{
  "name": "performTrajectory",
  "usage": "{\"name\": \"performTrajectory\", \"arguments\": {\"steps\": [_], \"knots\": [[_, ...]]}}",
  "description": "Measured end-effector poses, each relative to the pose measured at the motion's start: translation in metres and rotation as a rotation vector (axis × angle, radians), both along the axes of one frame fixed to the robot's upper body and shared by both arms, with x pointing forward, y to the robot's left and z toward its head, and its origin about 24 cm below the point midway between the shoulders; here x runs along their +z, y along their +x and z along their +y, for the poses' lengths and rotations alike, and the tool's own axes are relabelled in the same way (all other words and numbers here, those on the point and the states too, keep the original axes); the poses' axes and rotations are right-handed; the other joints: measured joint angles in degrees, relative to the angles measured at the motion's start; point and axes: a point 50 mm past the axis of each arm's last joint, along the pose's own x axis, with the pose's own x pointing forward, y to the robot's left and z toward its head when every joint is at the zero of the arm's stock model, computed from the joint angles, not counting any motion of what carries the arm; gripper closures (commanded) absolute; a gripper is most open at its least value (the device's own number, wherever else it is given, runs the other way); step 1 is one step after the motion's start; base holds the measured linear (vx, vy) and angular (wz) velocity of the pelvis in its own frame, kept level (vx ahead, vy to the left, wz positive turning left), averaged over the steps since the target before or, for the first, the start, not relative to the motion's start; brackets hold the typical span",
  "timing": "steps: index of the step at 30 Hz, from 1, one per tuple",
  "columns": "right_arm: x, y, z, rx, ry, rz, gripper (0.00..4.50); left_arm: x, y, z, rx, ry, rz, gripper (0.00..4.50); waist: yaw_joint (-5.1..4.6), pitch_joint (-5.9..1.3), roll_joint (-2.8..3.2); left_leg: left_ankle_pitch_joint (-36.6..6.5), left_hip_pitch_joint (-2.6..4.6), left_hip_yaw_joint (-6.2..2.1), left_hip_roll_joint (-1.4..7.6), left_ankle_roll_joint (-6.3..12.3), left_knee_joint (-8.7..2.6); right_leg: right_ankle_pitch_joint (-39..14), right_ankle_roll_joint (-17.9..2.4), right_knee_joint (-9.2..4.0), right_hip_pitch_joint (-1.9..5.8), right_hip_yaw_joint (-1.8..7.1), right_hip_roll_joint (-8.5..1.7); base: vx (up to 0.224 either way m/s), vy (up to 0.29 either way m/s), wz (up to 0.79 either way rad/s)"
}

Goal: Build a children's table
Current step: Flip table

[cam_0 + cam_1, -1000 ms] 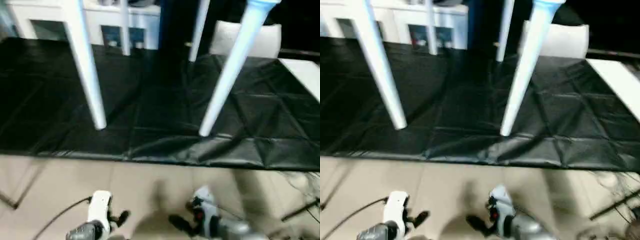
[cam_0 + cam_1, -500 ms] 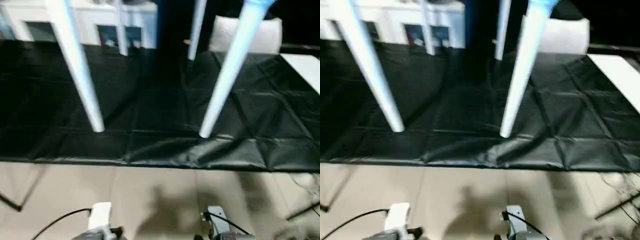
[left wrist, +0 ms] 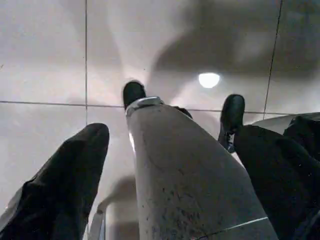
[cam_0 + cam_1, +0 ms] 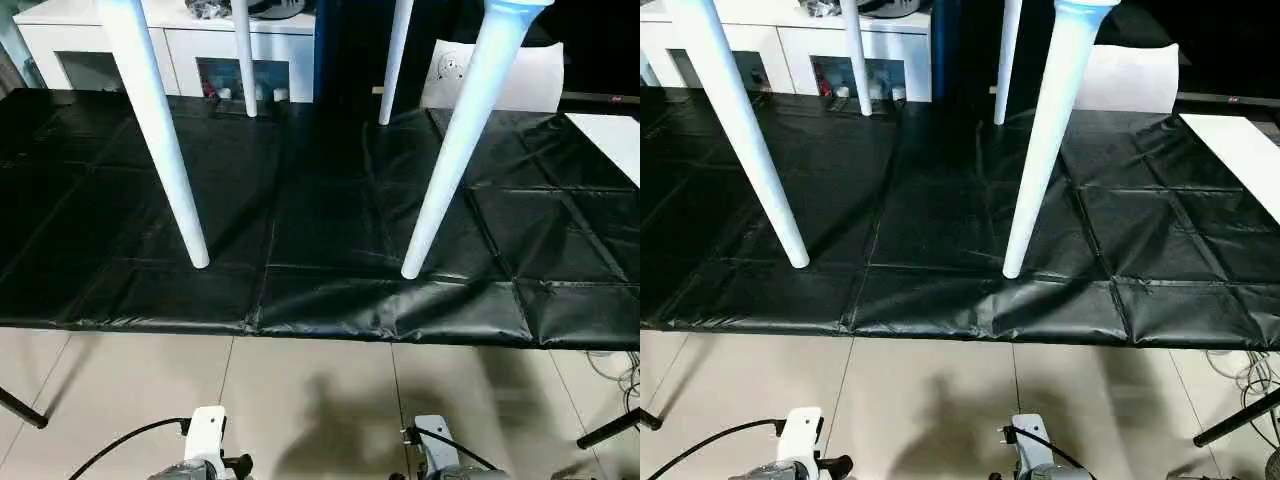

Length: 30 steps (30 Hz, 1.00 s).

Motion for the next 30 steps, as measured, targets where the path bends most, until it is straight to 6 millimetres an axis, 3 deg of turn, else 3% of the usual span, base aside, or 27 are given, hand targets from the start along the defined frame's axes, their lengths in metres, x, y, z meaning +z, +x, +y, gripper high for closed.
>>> {"name": "performTrajectory", "arguments": {"steps": [30], "knots": [[0.0, 0.0, 0.0, 0.0, 0.0, 0.0, 0.0, 0.0, 0.0, 0.0, 0.0, 0.0, 0.0, 0.05, -0.01, 0.0, 0.01, 0.0, -0.01, 0.29, 0.01, 0.0, -0.64, -0.01, 0.01, -0.61, -0.11, 0.07, 0.01, 0.0, 0.0, 0.0]]}}
